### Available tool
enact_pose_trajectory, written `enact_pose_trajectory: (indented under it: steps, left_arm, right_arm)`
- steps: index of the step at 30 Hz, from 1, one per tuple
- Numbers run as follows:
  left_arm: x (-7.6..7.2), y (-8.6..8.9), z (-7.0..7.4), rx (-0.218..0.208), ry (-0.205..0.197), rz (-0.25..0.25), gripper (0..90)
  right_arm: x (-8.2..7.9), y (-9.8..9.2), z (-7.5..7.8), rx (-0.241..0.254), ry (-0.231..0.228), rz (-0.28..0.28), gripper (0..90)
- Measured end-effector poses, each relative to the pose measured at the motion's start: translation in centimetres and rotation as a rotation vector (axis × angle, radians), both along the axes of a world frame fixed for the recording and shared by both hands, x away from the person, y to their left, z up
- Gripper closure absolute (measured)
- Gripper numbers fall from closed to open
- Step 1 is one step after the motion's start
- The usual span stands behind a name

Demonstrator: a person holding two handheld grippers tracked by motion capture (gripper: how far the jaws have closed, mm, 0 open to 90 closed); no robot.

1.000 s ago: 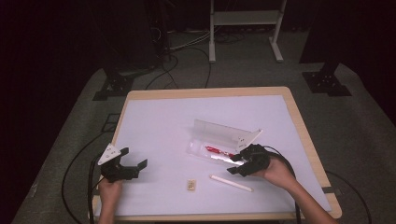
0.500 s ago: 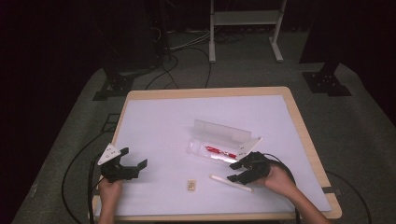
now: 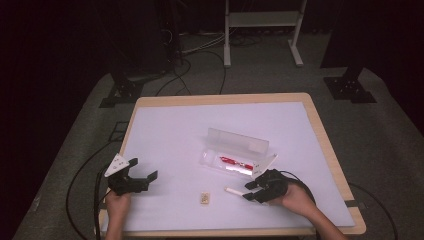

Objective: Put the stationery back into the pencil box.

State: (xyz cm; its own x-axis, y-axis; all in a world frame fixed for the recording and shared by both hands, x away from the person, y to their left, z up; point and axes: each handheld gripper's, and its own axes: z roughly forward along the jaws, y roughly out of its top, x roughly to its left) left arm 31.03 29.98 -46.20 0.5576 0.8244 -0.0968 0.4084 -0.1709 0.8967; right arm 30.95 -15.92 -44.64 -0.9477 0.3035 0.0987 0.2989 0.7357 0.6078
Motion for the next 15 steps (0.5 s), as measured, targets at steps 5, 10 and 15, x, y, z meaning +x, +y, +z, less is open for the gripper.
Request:
enact_pose_trajectory:
  steps: [5, 10, 15]
  left_arm:
    - [-0.02, 0.03, 0.01, 0.000, -0.002, -0.002, 0.0]
    - [-0.01, 0.01, 0.00, -0.001, 0.000, -0.001, 0.0]
    - [0.01, 0.04, 0.00, -0.002, 0.000, -0.001, 0.0]
  right_arm:
    - [-0.13, 0.23, -0.30, -0.005, -0.005, 0.000, 64.5]
    - [-0.22, 0.43, -0.58, -0.018, -0.005, -0.005, 69.2]
    - [-0.25, 0.54, -0.87, -0.031, -0.010, -0.004, 71.7]
